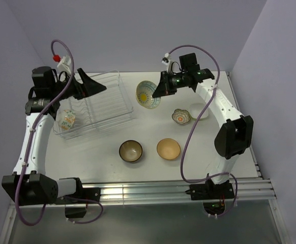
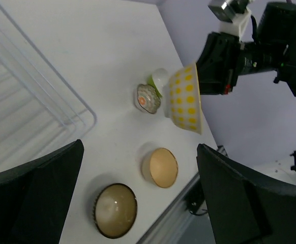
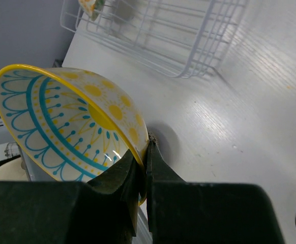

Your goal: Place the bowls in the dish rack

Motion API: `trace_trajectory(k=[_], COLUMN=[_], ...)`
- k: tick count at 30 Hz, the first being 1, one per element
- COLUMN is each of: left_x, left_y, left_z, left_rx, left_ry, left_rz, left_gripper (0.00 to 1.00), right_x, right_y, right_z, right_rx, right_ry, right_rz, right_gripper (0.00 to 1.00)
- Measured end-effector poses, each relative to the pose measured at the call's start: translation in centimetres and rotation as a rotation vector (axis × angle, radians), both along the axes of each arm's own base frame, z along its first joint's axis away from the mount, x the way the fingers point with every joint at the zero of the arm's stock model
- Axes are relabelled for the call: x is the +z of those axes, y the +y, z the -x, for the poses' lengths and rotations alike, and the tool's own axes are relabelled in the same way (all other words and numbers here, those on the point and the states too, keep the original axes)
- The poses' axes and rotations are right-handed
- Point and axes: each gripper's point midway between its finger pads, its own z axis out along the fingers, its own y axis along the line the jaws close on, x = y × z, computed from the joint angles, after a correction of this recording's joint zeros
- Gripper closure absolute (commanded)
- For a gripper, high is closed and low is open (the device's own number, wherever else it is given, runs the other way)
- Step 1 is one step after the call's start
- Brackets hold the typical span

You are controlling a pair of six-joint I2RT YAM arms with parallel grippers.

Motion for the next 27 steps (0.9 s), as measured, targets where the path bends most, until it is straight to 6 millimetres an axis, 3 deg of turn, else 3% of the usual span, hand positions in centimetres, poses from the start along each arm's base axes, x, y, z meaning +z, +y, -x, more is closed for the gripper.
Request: trace_trajectory(k=[9,16,23,27], left_x=[-3.1,-3.8,-4.4,-5.8], left_y=[-6.8,-8.0,-9.2,-9.3], left_z=[3.4,3.3,3.1,3.0], left_rx=[-0.153,-0.149,-0.141,-0.131], left_ry=[0.127,0.212,0.218,0.24], left_rz=[0.132,0.24,0.224,0.229], left_gripper=[0.0,0.0,0.01,0.05], right_x=[0.3,-0.7,-1.0,-1.0], right_y=[4.3,6.0,6.8,7.1], right_z=[1.8,2.6,2.9,3.0], right_rx=[0.089,0.124,0.138,0.142], right_ry=[0.009,0.043,0.051,0.049], right_rz=[-0.043,-0.043,-0.045,-0.048], right_gripper=[1.0,1.0,1.0,1.0])
